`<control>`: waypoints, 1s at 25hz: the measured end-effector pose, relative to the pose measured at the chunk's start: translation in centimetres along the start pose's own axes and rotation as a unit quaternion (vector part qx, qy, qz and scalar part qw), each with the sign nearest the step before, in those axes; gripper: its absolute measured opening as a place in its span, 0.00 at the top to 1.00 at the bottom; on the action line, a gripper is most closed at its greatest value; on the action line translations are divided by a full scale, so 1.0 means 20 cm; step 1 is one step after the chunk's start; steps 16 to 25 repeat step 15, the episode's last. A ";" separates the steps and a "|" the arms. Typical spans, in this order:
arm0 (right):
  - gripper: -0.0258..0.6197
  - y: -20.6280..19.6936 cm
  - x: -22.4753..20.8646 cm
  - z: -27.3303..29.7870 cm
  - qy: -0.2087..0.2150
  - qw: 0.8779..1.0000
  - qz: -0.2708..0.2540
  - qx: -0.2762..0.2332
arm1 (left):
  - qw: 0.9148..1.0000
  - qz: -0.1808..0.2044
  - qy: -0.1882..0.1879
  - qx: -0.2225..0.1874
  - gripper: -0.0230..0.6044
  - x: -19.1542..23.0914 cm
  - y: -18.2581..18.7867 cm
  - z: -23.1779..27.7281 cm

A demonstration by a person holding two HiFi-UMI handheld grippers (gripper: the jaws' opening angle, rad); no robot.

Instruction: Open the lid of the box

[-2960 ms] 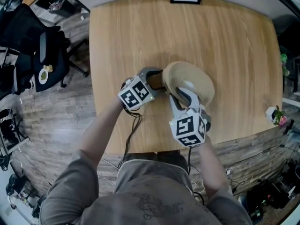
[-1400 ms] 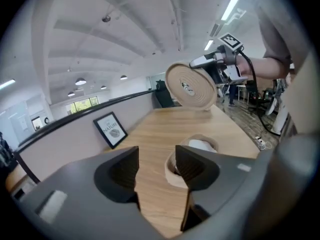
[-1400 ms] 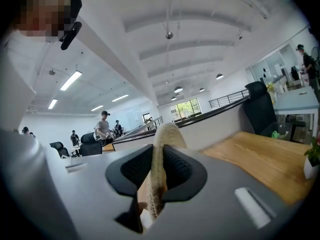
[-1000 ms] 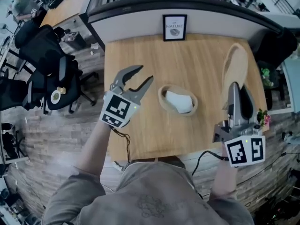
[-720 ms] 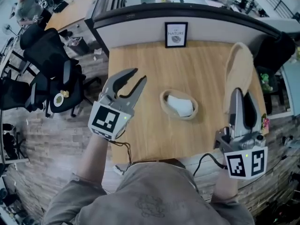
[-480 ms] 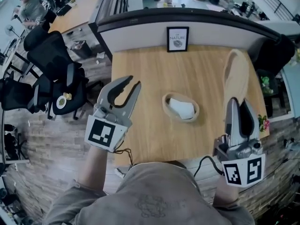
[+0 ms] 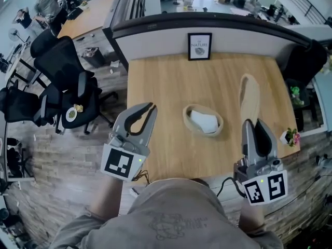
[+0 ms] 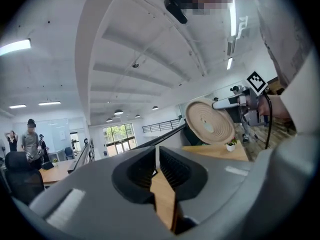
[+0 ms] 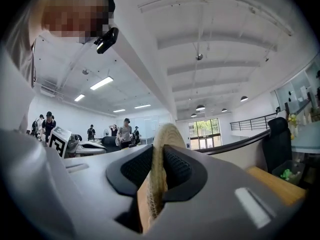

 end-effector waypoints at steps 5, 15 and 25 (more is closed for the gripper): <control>0.85 -0.07 0.02 -0.01 0.003 1.000 0.016 0.019 | 1.000 -0.016 -0.004 0.013 0.95 -0.02 -0.06 0.00; 0.85 -0.08 0.04 -0.03 0.011 0.999 0.004 0.042 | 1.000 -0.020 -0.006 0.012 0.96 0.00 -0.03 -0.01; 0.85 -0.08 0.04 -0.03 0.011 0.999 0.004 0.042 | 1.000 -0.020 -0.006 0.012 0.96 0.00 -0.03 -0.01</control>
Point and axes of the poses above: the fingertips, and each gripper's own axes: z forward along the fingers, x to its left, y out of its top, the point moved 7 cm from there along -z, backward along the fingers, and after that the axes turned 15 degrees about -z, right-handed, at the moved point
